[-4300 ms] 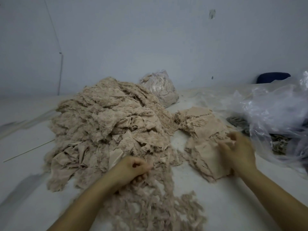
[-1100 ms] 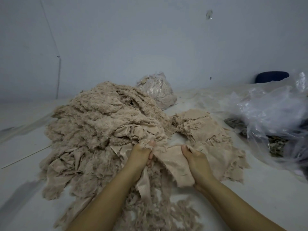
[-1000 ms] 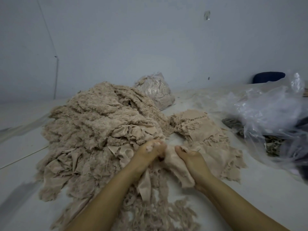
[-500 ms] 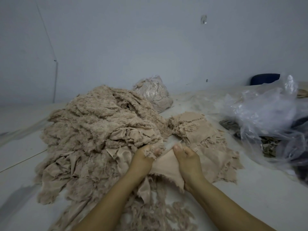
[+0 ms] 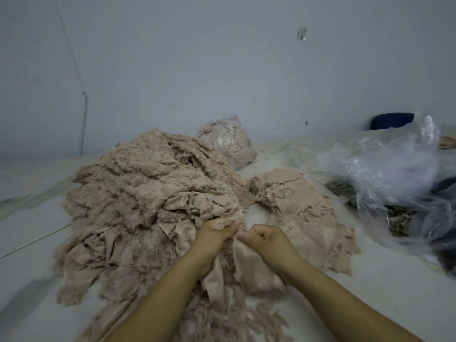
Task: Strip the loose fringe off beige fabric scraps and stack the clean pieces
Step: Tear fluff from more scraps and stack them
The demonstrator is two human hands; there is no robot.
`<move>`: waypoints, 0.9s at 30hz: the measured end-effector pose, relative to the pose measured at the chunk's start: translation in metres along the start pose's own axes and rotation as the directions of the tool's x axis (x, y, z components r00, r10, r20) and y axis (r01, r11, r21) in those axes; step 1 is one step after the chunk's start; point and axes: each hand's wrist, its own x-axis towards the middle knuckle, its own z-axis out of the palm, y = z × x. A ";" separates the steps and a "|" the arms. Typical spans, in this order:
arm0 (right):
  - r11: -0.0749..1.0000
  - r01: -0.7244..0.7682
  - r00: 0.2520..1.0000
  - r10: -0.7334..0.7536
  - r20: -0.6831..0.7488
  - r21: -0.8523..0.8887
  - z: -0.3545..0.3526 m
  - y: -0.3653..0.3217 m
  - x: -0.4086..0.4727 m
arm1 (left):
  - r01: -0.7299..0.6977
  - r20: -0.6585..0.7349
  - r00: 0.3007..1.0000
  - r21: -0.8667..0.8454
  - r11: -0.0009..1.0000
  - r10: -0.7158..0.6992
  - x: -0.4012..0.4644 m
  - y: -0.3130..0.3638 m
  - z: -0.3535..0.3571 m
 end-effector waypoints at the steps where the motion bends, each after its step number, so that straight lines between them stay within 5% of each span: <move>1: 0.999 -0.007 1.000 0.007 0.007 0.033 0.000 0.000 0.000 | 0.042 -0.012 0.999 -0.035 0.999 -0.042 0.000 -0.001 0.001; 6: 0.983 -0.098 0.981 0.121 -0.151 0.152 -0.019 0.004 0.001 | 0.143 -0.189 0.962 -0.264 0.954 -0.197 0.009 -0.004 -0.015; 8: 0.989 -0.082 0.952 0.041 -0.305 -0.123 -0.050 0.002 0.006 | 0.156 -0.141 0.967 -0.328 0.932 -0.212 0.012 -0.003 -0.024; 10: 0.784 -0.166 0.937 -0.064 -0.343 -0.598 -0.066 -0.005 0.008 | 0.186 -0.073 0.970 -0.391 0.902 -0.232 0.012 0.000 -0.022; 12: 0.730 -0.121 0.941 -0.132 -0.312 -0.672 -0.056 -0.012 0.007 | 0.202 -0.017 0.971 -0.480 0.854 -0.240 0.012 0.003 -0.012; 15: 0.955 -0.167 0.985 0.173 0.003 -0.245 -0.012 -0.022 -0.006 | 0.159 -0.044 0.972 -0.592 0.790 -0.229 0.014 0.007 0.003; 17: 0.909 -0.417 0.878 0.407 0.251 -0.018 0.011 -0.016 -0.016 | 0.106 -0.099 0.970 -0.648 0.754 -0.221 0.016 0.007 0.009; 19: 0.838 -0.511 0.831 0.427 0.356 0.190 0.026 -0.007 -0.021 | 0.097 -0.110 0.968 -0.666 0.740 -0.226 0.017 0.007 0.008; 22: 0.745 -0.429 0.902 0.380 0.205 0.511 0.031 -0.001 -0.017 | 0.095 -0.178 0.958 -0.544 0.834 -0.226 0.017 -0.001 -0.005; 27: 0.769 -0.236 0.963 0.266 0.038 0.594 0.016 -0.002 -0.020 | 0.129 -0.369 0.894 -0.335 0.933 -0.255 0.017 -0.011 -0.036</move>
